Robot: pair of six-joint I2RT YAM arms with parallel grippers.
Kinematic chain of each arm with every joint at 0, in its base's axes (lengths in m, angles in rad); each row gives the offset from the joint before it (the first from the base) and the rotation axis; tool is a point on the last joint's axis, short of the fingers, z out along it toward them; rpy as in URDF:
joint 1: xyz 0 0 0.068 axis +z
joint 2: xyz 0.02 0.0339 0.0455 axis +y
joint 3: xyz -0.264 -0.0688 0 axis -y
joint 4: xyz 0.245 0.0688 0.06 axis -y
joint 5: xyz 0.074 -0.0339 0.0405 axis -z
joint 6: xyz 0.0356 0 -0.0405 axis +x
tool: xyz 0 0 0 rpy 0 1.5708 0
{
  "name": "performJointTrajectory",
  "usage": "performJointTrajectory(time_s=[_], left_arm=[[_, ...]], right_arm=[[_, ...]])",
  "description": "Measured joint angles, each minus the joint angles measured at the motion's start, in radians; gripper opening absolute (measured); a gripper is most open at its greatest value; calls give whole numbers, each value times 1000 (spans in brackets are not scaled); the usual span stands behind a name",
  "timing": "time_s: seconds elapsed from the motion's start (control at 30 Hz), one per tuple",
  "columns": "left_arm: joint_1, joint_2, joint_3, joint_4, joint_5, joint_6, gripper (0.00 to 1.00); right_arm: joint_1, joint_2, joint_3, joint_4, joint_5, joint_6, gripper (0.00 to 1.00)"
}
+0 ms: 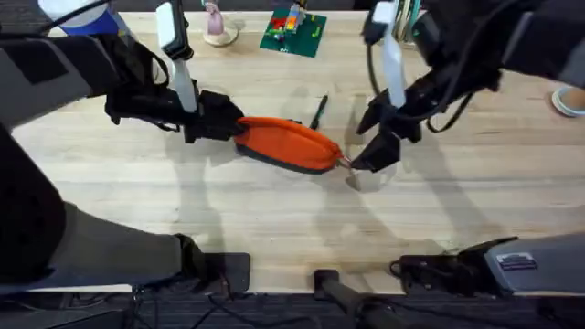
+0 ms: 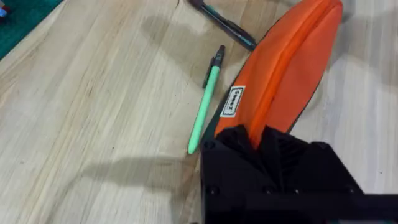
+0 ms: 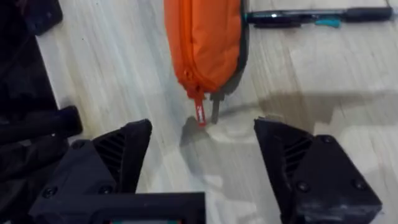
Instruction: Unzip the bag, pick up the pens from the table one at a time and place them inside, then zip the bag closed.
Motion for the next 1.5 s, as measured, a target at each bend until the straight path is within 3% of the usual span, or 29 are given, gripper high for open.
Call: performJointTrajectory(time_s=[0.43,0.8,1.0,1.07,1.17,1.23,1.5], left_arm=[[0,0,0,0,0,0,41],[0,0,0,0,0,0,41],[0,0,0,0,0,0,41],[0,0,0,0,0,0,41],[0,0,0,0,0,0,41],[0,0,0,3,0,0,41],[0,0,0,3,0,0,41]], right_arm=[[92,92,0,71,0,-8,994],[117,92,0,92,0,-11,926],[117,92,0,96,0,-11,832],[117,92,0,97,0,-15,673],[117,91,0,101,3,-14,228],[116,92,0,97,3,-12,59],[116,91,0,93,3,2,32]])
